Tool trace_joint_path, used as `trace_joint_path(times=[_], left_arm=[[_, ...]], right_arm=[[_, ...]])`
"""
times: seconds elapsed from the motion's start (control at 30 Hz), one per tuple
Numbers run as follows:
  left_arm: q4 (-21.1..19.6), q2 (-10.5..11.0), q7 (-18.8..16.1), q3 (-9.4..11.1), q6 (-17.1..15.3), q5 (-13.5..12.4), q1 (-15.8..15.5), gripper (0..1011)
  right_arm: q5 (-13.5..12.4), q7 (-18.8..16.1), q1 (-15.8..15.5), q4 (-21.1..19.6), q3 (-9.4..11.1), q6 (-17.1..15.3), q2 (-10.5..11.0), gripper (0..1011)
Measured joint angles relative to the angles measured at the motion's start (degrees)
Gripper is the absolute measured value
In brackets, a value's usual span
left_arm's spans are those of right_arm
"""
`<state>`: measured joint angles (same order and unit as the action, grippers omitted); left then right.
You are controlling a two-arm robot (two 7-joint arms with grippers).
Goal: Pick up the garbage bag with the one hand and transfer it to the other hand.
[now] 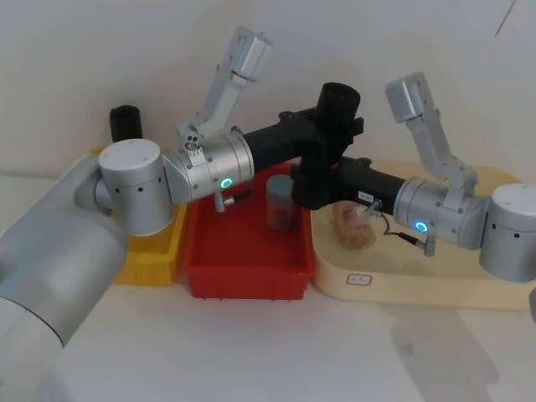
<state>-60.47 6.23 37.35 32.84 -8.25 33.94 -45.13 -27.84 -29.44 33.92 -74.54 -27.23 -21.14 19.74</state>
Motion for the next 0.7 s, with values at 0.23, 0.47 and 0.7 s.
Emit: trace_joint_path(times=[0.23, 0.47, 0.7], left_arm=[[-0.1, 0.0, -0.1, 0.0, 0.0, 0.0, 0.0, 496], [-0.1, 0.1, -0.1, 0.0, 0.0, 0.0, 0.1, 496], [-0.2, 0.0, -0.1, 0.0, 0.1, 0.1, 0.1, 606]], right_arm=[[0.0, 0.0, 0.1, 0.1, 0.0, 0.1, 0.0, 473], [0.0, 0.0, 0.1, 0.2, -0.1, 0.1, -0.1, 472], [0.0, 0.0, 0.1, 0.2, -0.1, 0.1, -0.1, 472]])
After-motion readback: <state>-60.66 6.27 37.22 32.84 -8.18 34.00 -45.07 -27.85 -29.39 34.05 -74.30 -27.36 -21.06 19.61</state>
